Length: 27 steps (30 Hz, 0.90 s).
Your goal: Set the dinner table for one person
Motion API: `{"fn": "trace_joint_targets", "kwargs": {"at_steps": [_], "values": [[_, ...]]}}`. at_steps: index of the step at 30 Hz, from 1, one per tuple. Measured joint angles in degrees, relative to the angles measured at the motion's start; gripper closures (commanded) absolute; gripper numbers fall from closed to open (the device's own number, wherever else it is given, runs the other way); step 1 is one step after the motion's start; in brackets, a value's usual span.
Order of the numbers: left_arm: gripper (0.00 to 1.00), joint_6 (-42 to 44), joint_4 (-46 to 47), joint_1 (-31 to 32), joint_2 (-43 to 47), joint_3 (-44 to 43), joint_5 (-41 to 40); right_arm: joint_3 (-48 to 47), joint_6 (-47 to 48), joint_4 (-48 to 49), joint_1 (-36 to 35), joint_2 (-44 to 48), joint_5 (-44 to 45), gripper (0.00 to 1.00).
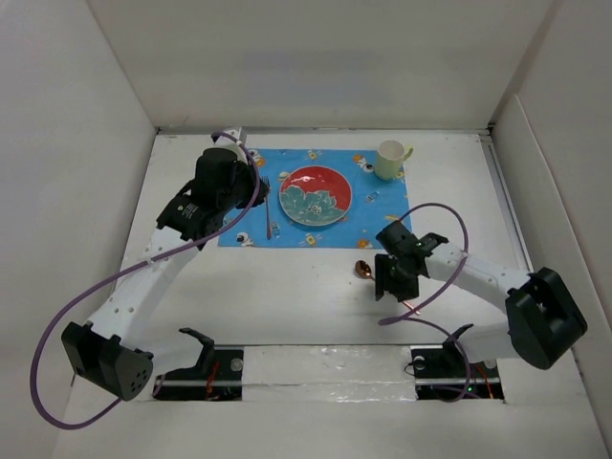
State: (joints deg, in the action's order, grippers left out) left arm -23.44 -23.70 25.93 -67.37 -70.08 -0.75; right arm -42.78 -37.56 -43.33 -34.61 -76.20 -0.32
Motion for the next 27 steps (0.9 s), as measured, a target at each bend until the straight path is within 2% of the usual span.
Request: {"fn": "trace_joint_targets", "kwargs": {"at_steps": [6, 9, 14, 18, 24, 25, 27], "values": [[0.88, 0.3, 0.7, 0.0, 0.0, -0.1, 0.0, -4.9, 0.5, -1.0, -2.9, -8.0, 5.8, 0.37], [0.88, 0.3, 0.7, 0.0, 0.2, -0.1, 0.0, -7.6, 0.9, -1.2, -4.2, -11.3, 9.2, 0.42], [0.88, 0.3, 0.7, 0.0, 1.3, -0.1, -0.3, -10.2, 1.7, -1.9, -6.7, -12.8, 13.2, 0.41], [0.88, 0.3, 0.5, 0.0, 2.4, -0.1, -0.5, -10.5, 3.5, -1.9, -6.1, -14.3, 14.3, 0.41], [0.88, 0.3, 0.1, 0.0, 2.7, -0.1, -0.9, -12.7, 6.4, -0.4, -4.4, -18.1, 12.0, 0.75], [0.88, 0.3, 0.1, 0.0, 2.7, -0.1, -1.0, -12.7, 6.6, 0.2, -4.4, -18.2, 10.9, 0.85], [0.88, 0.3, 0.1, 0.0, 2.7, -0.1, -1.2, -12.5, 6.7, 1.2, -4.5, -18.2, 9.2, 0.89]]}}
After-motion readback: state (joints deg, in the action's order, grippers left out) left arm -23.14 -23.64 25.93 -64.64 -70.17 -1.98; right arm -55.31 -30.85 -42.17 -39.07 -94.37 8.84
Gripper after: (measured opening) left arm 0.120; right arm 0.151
